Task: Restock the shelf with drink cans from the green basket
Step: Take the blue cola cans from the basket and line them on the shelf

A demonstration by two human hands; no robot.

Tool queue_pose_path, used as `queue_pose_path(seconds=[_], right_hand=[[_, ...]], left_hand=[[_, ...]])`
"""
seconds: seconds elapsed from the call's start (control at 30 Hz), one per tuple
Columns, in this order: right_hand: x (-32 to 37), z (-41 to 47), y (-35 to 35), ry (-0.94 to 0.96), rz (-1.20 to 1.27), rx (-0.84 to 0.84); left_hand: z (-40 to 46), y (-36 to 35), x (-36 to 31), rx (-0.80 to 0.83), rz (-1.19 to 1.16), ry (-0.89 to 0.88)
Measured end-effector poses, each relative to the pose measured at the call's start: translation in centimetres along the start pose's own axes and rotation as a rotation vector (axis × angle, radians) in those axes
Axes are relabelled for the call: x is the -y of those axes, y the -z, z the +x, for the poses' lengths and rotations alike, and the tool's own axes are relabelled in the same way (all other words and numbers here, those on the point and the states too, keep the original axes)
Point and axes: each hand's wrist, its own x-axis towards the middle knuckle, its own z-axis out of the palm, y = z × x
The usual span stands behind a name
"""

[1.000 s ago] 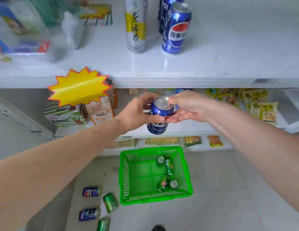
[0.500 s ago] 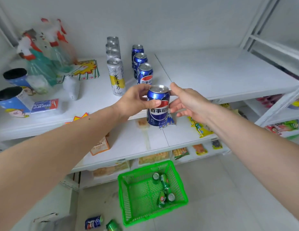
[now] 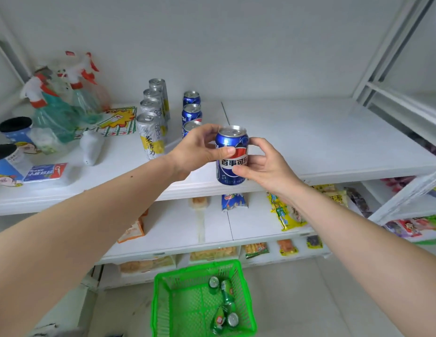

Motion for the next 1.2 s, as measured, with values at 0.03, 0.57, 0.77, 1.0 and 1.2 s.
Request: queue_pose_path(seconds=[0.03, 0.57, 0.77, 1.0, 1.2], right_hand=[[-0.3, 0.6, 0.6, 0.009, -0.028, -0.002], [-3.7, 11.1, 3.3, 0.042, -0.176, 0.056], [-5.3, 17.6, 3.4, 0.064, -0.186, -0.022], [-7.3, 25.8, 3.0, 0.096, -0.194, -0.073], [-9.3, 32.1, 2.5, 0.111, -0.241, -0.085]], left_hand=[[0.5, -0.3, 0.0, -0.009, 0.005, -0.003], [8.7, 0.3, 0.6, 0.032, 0.192, 0.038], [14.4, 3.4, 0.2, 0.050, 0.349, 0.063], [21.8, 6.2, 0.8, -0.073, 0.680, 0.053], [26.7, 7.6, 1.7, -0.116, 0.908, 0.092]])
